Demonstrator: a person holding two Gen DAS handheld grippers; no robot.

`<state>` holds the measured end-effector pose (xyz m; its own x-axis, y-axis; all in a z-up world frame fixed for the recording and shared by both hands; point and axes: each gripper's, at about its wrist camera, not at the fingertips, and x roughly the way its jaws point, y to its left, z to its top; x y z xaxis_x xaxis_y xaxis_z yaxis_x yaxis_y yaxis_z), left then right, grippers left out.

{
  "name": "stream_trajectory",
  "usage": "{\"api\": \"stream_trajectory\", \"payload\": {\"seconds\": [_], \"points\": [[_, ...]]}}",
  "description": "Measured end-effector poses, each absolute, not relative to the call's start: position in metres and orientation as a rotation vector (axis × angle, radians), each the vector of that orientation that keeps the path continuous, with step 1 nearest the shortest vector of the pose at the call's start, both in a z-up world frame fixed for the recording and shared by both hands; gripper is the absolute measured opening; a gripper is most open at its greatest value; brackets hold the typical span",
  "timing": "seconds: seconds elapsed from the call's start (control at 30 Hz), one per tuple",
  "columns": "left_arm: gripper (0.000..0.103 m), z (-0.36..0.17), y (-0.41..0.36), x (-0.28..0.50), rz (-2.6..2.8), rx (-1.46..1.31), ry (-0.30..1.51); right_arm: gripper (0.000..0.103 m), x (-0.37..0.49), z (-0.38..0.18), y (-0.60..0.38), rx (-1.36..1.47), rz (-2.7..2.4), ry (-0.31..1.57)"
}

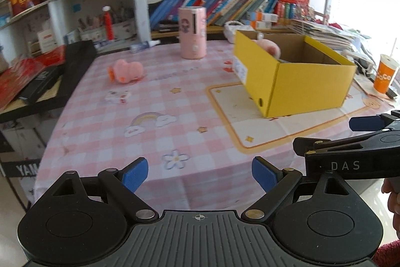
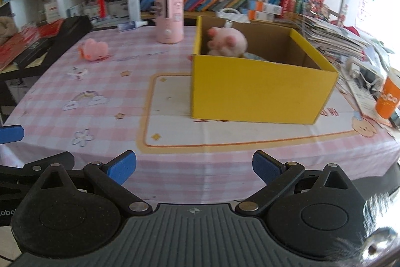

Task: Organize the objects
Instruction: 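Withdraw both open tools from the box toward the plush chick and staple box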

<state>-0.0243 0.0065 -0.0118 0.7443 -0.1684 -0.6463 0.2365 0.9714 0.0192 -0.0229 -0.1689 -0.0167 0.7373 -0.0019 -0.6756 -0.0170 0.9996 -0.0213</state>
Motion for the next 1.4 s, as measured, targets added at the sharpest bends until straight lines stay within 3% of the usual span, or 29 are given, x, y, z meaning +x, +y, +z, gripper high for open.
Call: {"api": "stream_trajectory", "payload": {"seconds": [0.83,1.4], "points": [[0.092,-0.004,0.076,-0.024,-0.073,0.053,0.654,0.100,0.000,-0.006,-0.093,-0.088,0.166,0.691],[0.092,-0.010,0.088,0.062,-0.031,0.016,0.680,0.097,0.093,-0.016,-0.075,-0.107,0.228,0.724]]}}
